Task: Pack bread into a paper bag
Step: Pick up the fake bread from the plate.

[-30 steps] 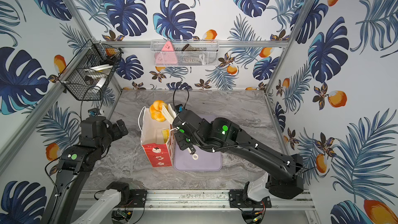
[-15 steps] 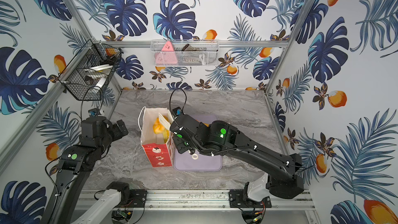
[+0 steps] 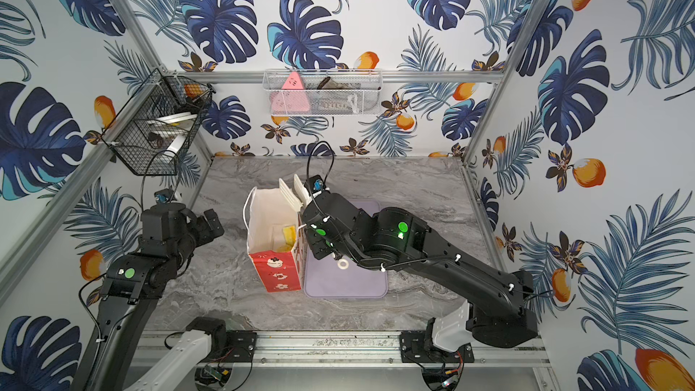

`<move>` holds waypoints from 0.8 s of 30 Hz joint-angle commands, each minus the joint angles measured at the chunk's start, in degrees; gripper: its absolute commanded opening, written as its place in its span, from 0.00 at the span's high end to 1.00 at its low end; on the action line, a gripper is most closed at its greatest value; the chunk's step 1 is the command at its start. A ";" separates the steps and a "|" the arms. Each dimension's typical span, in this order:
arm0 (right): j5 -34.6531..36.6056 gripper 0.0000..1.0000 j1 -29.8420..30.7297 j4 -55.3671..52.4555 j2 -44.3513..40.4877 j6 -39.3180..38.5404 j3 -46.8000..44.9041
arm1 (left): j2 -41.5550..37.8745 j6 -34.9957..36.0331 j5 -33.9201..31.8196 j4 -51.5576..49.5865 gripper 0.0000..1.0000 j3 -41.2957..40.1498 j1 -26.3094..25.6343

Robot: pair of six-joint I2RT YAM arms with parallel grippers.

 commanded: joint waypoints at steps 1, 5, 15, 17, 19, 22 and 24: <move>15.18 0.67 0.00 0.78 -1.68 -0.86 2.08 | -0.13 0.63 -0.60 0.56 0.01 -0.07 0.10; 25.57 0.64 -2.54 -5.26 -3.27 4.27 1.14 | -0.51 0.60 -0.84 0.42 0.01 -0.09 0.10; -1.83 0.56 -24.66 0.09 -6.65 4.36 -22.78 | -0.13 0.46 -0.86 0.43 0.01 -0.15 0.10; -5.64 0.55 -25.68 3.16 -5.44 2.90 -27.57 | -0.07 0.43 -0.86 0.44 0.01 -0.23 0.10; -9.71 0.54 -26.96 6.50 -3.92 0.66 -30.97 | -0.08 0.40 -0.72 0.42 0.01 -0.36 0.10; -14.01 0.54 -29.61 7.18 0.37 -1.46 -31.97 | -0.10 0.11 -0.52 0.63 0.01 -0.68 0.09; -16.08 0.54 -31.15 8.14 2.85 -3.07 -32.22 | -0.19 0.07 -0.50 0.63 0.01 -0.78 0.10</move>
